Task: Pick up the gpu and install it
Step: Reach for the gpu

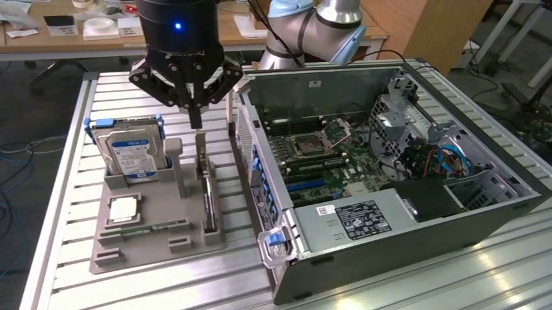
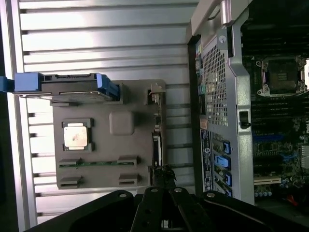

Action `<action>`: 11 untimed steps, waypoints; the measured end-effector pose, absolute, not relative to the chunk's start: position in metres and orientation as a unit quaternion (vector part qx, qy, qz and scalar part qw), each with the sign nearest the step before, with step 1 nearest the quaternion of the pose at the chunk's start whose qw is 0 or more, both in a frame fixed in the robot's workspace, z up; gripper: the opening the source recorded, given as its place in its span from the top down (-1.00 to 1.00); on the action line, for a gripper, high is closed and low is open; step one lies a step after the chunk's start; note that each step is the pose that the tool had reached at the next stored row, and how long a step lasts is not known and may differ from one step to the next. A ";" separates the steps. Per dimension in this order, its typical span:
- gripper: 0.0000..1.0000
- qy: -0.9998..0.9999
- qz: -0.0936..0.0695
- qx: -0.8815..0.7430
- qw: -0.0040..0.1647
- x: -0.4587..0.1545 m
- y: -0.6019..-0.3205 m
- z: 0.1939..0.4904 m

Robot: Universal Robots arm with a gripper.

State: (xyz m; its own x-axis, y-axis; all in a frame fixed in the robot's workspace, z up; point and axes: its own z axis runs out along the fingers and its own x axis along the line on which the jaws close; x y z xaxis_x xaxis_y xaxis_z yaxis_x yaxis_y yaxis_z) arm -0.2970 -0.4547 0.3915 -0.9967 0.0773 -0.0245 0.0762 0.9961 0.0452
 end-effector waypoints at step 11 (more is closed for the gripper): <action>0.80 0.999 0.022 0.038 0.013 -0.299 -0.457 0.391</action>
State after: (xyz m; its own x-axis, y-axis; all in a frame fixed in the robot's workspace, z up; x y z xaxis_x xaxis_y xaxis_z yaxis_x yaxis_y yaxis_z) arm -0.2989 -0.4569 0.3913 -0.9967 0.0774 -0.0245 0.0762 0.9961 0.0451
